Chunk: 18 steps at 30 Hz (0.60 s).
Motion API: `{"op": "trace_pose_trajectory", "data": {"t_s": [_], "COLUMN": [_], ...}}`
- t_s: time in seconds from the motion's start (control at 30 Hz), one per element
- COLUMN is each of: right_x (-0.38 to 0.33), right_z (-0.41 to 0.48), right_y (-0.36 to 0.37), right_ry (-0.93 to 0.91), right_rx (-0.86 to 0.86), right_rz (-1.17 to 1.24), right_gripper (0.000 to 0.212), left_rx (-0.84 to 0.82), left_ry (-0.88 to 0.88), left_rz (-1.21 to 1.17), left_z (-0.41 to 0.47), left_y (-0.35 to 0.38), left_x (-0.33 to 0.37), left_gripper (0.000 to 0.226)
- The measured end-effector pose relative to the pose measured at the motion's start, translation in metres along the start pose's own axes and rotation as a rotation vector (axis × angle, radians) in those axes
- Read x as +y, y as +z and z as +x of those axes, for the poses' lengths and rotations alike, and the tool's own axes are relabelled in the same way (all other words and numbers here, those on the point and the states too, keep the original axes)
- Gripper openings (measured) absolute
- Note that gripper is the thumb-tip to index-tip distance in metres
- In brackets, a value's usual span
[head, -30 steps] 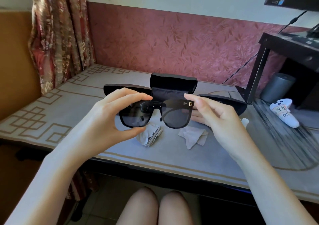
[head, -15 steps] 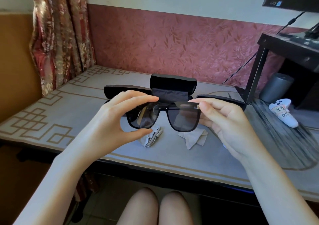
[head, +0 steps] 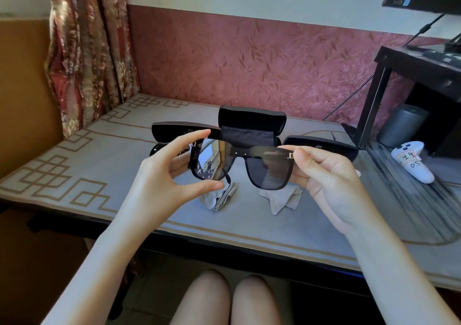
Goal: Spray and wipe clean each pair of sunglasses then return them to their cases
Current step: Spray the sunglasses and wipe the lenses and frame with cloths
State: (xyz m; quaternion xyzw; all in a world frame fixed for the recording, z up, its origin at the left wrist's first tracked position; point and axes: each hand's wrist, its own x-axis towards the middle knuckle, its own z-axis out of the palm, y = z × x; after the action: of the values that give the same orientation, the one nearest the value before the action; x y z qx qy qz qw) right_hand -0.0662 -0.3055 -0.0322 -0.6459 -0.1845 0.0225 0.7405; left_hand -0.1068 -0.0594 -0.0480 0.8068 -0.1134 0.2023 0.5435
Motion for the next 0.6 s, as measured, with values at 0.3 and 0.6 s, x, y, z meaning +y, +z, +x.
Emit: {"op": "trace_pose_trajectory", "data": {"t_s": [0.3,0.6], "right_x": [-0.0043,-0.0060], "right_z": [-0.0008,0.0014], "right_y": [0.0035,0.0051], "right_ry": [-0.034,-0.027], "right_rx": [0.029,0.033], "right_rz": [-0.088,-0.121], "right_gripper": [0.039,0.036], "left_rx": [0.009,0.012], "left_ry": [0.001,-0.009], "left_rz": [-0.130,-0.135], "left_z": [0.0001,0.0006], "left_y": [0.0018,0.0009], "left_x": [-0.0073,-0.0078], "left_gripper": [0.076,0.071]}}
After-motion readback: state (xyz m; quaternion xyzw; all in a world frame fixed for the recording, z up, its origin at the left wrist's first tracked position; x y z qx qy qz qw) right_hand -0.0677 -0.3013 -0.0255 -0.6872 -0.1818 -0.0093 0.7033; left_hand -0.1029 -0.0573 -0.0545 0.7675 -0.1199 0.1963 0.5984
